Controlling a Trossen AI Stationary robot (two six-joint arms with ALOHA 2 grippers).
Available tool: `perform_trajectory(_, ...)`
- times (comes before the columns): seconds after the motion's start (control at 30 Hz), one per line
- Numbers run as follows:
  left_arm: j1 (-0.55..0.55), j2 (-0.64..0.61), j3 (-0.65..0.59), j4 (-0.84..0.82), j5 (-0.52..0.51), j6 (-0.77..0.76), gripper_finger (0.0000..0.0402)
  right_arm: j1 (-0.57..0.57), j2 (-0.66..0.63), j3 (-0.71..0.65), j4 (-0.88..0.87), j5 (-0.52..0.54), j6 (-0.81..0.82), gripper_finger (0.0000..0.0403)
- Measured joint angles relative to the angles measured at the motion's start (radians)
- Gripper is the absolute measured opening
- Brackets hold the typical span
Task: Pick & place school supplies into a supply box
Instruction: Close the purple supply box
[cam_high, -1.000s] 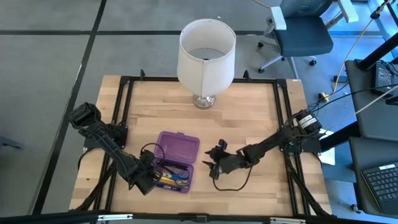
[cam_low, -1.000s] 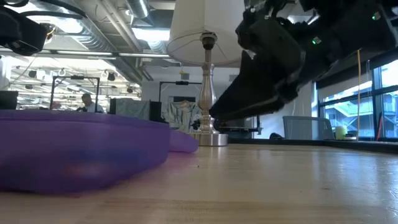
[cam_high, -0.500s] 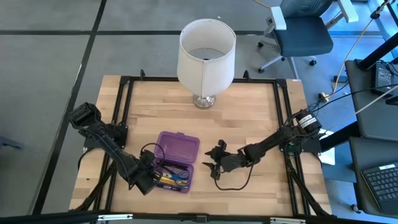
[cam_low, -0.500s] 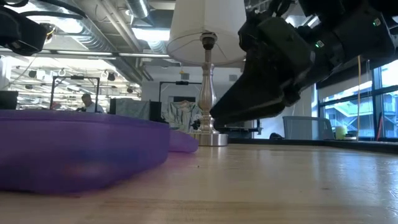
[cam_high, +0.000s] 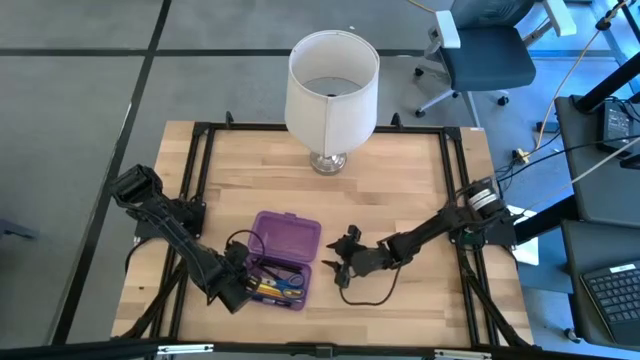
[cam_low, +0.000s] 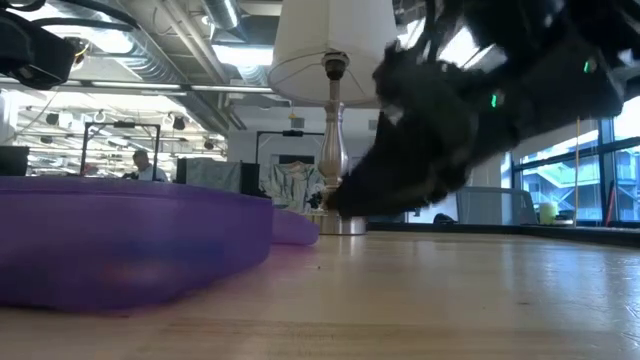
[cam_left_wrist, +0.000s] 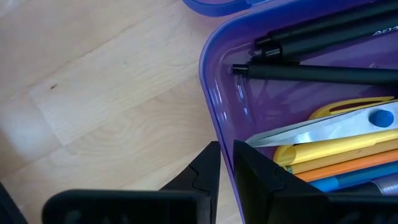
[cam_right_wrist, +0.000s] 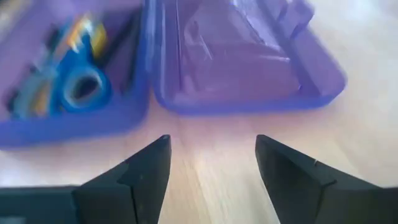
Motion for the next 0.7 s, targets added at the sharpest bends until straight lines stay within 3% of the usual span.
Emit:
perform_trajectory(0.37, 0.001, 0.000, 0.000, 0.004, 0.002, 0.000, 0.0040, -0.030, 0.160, 0.115, 0.008, -0.009, -0.048, 0.0239)
perform_trajectory(0.7, 0.001, 0.000, 0.000, 0.004, 0.010, 0.000, 0.0037, -0.062, 0.214, 0.138, 0.033, 0.036, -0.070, 0.0239)
